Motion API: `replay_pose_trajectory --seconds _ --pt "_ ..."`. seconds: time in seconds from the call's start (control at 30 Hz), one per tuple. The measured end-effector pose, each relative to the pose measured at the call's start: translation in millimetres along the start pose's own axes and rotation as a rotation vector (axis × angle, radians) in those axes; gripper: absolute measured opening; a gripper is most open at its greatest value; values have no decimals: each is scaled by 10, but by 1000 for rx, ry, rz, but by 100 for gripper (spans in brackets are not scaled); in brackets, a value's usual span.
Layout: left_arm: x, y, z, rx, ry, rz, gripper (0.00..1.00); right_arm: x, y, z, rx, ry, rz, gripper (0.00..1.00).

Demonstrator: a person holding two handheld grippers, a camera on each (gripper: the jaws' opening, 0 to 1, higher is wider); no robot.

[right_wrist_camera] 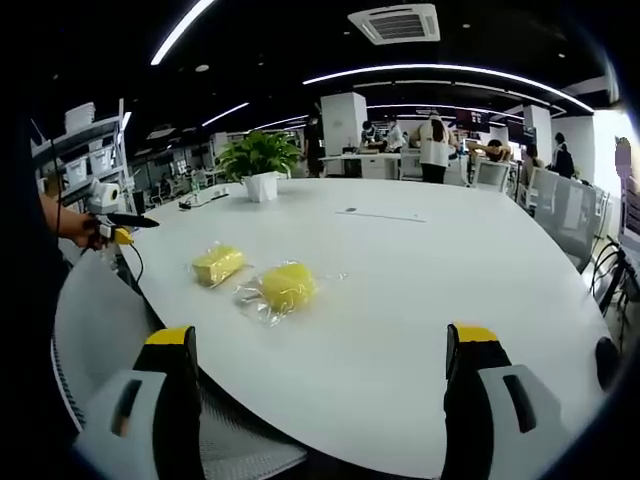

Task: Compare the silicone blocks by pressing each to a similar depth, holding the contact briefly, and releasing to observe deformation and rebound differences across the visible hardness samples.

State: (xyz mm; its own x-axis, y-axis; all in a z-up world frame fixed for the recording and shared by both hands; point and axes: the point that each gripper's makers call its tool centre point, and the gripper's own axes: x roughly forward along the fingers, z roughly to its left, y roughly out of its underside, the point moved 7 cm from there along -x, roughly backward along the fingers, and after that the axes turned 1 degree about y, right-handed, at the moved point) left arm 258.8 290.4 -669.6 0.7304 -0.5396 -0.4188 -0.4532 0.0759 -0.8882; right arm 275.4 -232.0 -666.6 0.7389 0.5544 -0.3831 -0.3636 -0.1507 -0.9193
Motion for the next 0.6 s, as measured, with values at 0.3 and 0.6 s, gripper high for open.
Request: replay_pose_trajectory --seconds 0.3,0.6 --pt "5 -34 -124 8 13 -7 100 35 -38 75 -16 -8 1 97" --pt "-24 -34 -273 19 16 -3 100 28 -62 62 0 -12 5 97"
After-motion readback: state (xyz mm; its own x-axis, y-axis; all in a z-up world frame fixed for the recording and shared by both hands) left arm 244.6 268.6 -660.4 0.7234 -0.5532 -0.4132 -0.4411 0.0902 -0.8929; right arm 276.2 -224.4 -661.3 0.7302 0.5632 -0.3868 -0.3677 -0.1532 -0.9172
